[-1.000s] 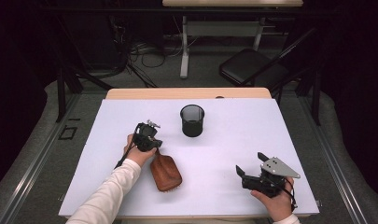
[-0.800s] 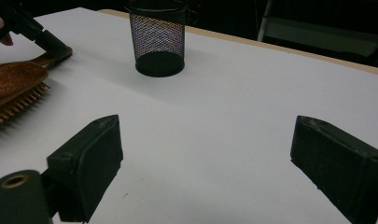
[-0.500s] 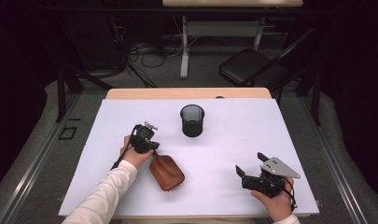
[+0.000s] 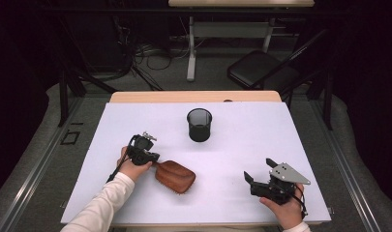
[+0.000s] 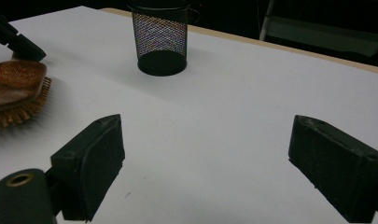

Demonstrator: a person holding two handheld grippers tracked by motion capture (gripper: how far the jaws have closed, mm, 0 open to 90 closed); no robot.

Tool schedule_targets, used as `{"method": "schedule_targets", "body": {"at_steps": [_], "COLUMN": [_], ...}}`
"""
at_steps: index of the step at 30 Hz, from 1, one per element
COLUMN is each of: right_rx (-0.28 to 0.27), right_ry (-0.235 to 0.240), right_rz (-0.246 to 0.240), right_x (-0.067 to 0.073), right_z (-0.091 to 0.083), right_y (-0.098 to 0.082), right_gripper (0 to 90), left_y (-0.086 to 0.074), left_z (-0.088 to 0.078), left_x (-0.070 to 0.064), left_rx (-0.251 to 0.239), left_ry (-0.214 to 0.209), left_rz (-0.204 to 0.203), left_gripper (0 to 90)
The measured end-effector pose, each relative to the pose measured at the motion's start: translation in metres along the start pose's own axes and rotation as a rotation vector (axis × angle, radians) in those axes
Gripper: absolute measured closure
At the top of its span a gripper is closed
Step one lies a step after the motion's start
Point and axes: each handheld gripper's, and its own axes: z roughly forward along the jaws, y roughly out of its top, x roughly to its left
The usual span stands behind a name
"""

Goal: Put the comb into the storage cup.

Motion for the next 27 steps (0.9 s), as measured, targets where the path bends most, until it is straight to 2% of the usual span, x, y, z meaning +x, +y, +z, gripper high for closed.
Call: {"method": "schedule_targets", "body": {"at_steps": [17, 27], "right_rx": [0.007, 0.005], "right_ry": [0.006, 0.007], "right_rz": [-0.004, -0.003], "right_x": [0.001, 0.002], "right_z": [0.0, 0.001], "right_y": [0.0, 0.0], "right_gripper": [11.4, 12.2], "left_y": [-0.024, -0.039], "left_z": [-0.014, -0.019], "left_x": [0.0, 0.0], "left_rx": [0.018, 0.011], "left_ry": [-0.025, -0.06], "left_rz": [0.018, -0.005], "left_gripper": [90.0, 90.0]}}
